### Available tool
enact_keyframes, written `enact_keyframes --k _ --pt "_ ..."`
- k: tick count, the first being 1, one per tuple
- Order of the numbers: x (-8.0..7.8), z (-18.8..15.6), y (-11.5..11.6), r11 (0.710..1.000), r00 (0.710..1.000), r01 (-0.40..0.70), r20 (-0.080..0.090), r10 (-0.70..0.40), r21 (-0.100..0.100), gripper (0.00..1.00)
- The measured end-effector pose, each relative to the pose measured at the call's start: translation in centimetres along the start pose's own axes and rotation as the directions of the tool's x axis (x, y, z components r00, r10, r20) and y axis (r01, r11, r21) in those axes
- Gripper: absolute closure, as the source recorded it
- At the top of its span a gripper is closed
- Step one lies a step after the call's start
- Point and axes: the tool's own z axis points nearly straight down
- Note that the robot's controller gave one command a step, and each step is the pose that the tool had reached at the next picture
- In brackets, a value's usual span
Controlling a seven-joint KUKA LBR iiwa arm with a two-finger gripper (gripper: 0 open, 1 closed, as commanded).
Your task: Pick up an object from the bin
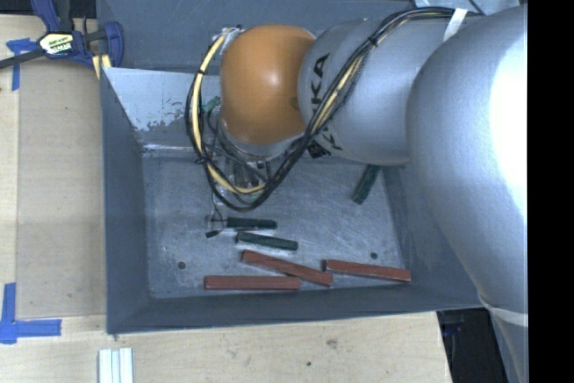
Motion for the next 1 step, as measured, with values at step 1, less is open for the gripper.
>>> enact_keyframes --k 1 --pt "-0.22 -0.48 -3.54 0.997 0.997 0.083 -0.001 -0.083 -0.004 0.0"
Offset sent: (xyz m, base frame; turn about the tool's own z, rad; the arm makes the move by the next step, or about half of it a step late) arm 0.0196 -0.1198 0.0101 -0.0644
